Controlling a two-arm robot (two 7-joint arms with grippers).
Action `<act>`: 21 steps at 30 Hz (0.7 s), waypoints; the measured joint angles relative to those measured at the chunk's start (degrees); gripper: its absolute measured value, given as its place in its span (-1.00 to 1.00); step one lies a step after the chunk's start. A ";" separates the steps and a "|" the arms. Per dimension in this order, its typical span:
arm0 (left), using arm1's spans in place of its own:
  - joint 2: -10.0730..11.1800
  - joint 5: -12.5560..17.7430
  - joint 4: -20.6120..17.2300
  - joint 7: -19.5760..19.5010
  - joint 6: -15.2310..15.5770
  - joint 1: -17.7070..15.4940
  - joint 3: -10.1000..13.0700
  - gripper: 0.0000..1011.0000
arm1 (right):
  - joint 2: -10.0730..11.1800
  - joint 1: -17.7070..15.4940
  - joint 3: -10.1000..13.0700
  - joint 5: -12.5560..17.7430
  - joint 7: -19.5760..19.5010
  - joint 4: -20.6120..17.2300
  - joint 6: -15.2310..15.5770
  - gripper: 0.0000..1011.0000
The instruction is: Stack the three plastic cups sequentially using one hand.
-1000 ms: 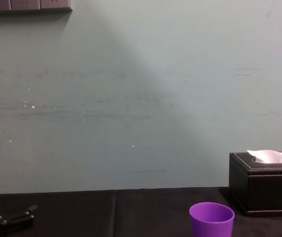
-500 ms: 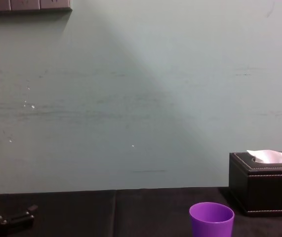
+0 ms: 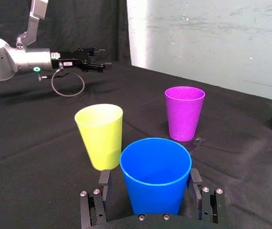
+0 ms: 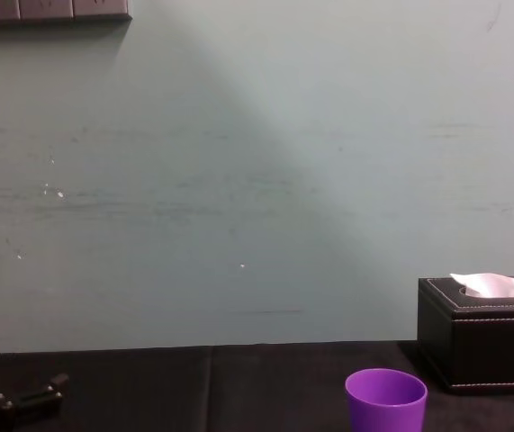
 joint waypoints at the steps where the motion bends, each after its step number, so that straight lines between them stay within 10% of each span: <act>1: 0.00 0.00 0.00 0.00 0.00 0.00 0.00 1.00 | -0.26 0.44 -0.22 -0.32 0.00 0.23 0.21 0.99; 21: 0.00 0.00 0.00 0.00 0.00 0.00 0.00 1.00 | -0.30 0.54 -0.28 -0.49 -0.24 0.26 0.34 0.53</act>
